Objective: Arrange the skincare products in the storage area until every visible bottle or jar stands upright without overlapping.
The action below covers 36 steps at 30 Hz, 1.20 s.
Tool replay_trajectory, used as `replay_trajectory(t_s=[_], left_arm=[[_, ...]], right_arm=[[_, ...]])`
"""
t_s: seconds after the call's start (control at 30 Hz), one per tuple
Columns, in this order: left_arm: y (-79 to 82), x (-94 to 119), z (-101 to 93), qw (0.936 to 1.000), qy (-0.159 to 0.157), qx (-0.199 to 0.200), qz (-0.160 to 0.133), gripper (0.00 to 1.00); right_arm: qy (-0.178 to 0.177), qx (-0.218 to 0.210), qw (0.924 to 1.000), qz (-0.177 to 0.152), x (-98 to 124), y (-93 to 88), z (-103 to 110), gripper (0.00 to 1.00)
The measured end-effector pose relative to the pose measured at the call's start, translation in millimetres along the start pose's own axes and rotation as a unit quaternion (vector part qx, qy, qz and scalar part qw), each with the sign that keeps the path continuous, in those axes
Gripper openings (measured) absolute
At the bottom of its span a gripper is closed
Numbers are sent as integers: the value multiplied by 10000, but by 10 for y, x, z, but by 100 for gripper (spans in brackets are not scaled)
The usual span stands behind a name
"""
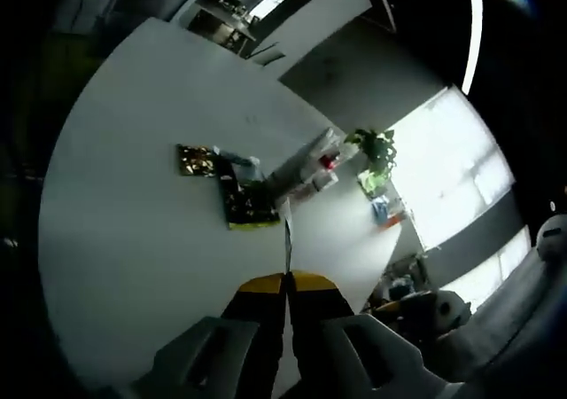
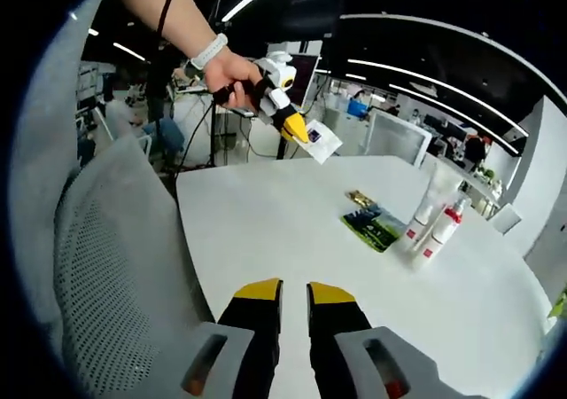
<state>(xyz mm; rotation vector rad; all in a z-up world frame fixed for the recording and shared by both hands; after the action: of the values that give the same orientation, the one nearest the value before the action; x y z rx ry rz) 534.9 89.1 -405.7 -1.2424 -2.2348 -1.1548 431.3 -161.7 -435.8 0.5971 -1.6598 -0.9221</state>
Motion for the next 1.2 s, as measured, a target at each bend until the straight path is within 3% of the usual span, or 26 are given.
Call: replay_trajectory(t_s=[0.13, 0.33, 0.37, 0.4, 0.43, 0.53, 0.63, 0.7, 0.73, 0.77, 0.9, 1.2], left_arm=[[94, -49, 58, 10000, 35, 29, -2, 0], [139, -133, 120, 9998, 86, 39, 150, 0], [164, -147, 141, 9998, 88, 47, 156, 0], [175, -154, 154, 9998, 79, 63, 167, 0], [189, -165, 169, 9998, 74, 61, 185, 0], [222, -196, 219, 9997, 112, 51, 226, 0], [251, -241, 277, 9995, 166, 59, 268, 0], [260, -272, 310, 9993, 208, 70, 317, 0], [264, -297, 331, 9992, 208, 65, 348, 0], [256, -320, 341, 9990, 181, 21, 418, 0], [263, -408, 391, 9982, 176, 43, 576, 0], [219, -583, 421, 9958, 82, -24, 914, 0]], right_arm=[[5, -87, 10000, -17, 1, 1, -21, 4], [187, -92, 9997, 103, -15, 11, 11, 11], [187, -32, 9997, 120, -6, 19, 16, 12], [67, 538, 9982, 251, 29, 15, -43, 14], [-34, 482, 9981, 372, 55, -28, -72, 14], [0, 6, 9997, 254, 62, -130, -85, 15], [-21, 198, 9989, 433, 13, -233, -93, 14], [40, 122, 9989, 461, 6, -217, -78, 15], [21, 130, 9997, 186, 25, -144, -72, 14], [22, 137, 9998, 168, 44, -141, -69, 13], [22, 129, 9994, 319, 24, -193, -77, 12], [81, -8, 9997, 241, 25, -180, -78, 12]])
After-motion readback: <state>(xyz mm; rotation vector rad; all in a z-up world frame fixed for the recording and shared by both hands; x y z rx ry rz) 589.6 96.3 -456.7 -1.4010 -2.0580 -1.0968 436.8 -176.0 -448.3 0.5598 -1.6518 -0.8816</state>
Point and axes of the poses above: the point that each gripper's makers call its tool centre point, and the gripper's own axes: x roughly backward along the fingers, z roughly to its left, y roughly out of its top, the point moved 4 cm from there along x, roughly backward along the fingers, and after that the axes turned 10 degrees about y, right-handed, at the moved point
